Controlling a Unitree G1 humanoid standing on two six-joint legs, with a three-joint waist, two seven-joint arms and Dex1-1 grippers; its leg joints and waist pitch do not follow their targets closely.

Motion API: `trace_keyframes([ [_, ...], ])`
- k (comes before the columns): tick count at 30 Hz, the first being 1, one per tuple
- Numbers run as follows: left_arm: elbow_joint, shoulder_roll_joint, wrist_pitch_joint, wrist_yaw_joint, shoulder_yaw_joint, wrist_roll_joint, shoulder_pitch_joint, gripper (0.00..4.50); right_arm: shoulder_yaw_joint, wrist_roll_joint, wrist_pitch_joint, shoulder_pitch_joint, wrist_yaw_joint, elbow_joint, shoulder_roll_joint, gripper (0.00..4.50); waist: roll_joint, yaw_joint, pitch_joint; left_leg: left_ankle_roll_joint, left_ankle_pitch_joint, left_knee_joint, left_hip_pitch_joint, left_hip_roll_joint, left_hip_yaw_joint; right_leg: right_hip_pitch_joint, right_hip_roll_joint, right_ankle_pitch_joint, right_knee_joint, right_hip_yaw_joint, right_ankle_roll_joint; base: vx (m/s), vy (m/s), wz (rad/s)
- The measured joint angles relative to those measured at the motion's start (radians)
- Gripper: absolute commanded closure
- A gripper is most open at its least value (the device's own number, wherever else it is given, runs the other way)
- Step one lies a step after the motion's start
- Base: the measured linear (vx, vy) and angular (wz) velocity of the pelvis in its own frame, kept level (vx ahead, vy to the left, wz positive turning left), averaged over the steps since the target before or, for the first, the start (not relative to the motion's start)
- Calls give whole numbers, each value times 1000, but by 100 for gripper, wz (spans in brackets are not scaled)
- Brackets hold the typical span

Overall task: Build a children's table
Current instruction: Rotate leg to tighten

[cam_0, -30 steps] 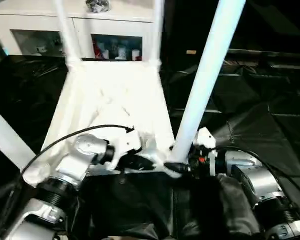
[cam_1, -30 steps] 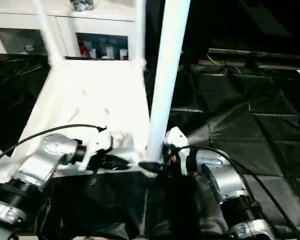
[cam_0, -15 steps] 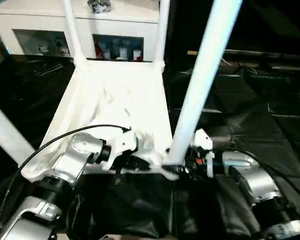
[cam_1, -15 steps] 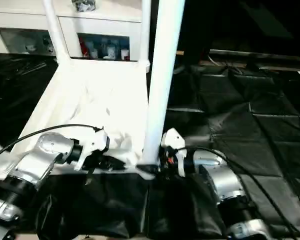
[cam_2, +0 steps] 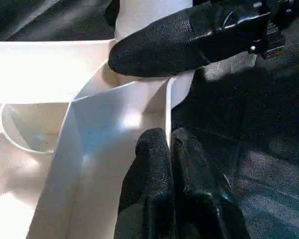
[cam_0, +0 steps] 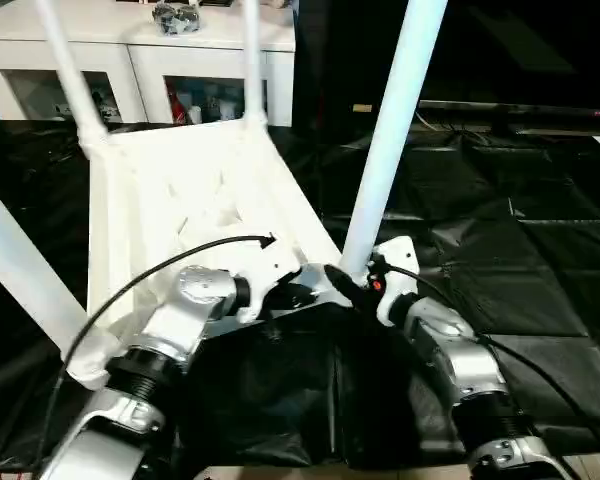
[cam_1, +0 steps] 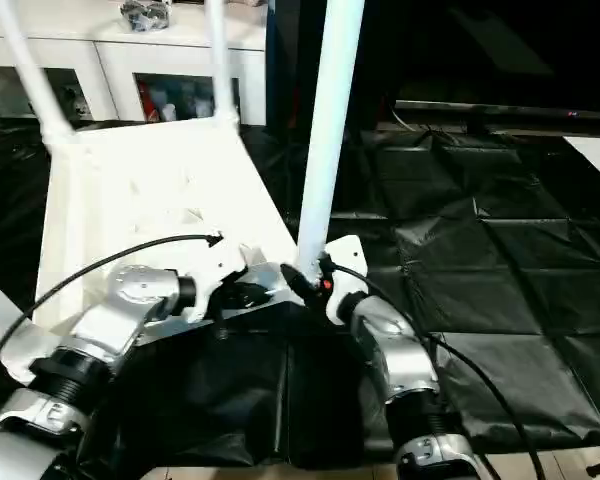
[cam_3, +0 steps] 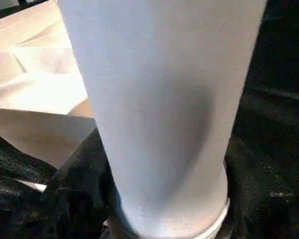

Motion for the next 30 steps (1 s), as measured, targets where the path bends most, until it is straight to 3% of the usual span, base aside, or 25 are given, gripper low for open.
trace_keyframes([
  [5, -16, 6, -13, -38, -11, 0, 2, 450, 13, 1, 8, -1, 125, -17, -57, 78, 1, 3, 0, 0, 0, -1, -2, 0, 0, 0, 0, 3, -3, 0, -5, 0, 0, 0],
  [12, -55, 65, -58, -162, -21, -40, 25, 450, 80, 25, 42, 2, 376, -83, -178, 78, 2, 12, 1, 4, 2, -2, -10, 1, 0, -6, 0, 0, -2, -2, -1, 14, -1, 0],
  [17, -54, 111, -105, -266, -35, -58, 32, 450, 122, 50, 67, 12, 552, -121, -246, 78, 2, 30, 1, 3, 1, -1, -10, 1, 1, -6, 0, 0, -1, -2, -1, 0, 0, 0],
  [26, -24, 163, -141, -393, -56, -87, 19, 450, 162, 77, 109, 6, 688, -137, -296, 162, 2, 37, 1, 1, 0, 1, -9, 1, 1, -2, 0, 1, -1, -1, -3, 0, 0, 0],
  [30, -16, 168, -145, -414, -56, -96, 17, 450, 167, 77, 118, 8, 700, -150, -296, 175, 2, 37, 1, 1, 0, 1, -9, 2, 1, -3, 0, 1, -1, -1, -3, 0, 0, 0],
])
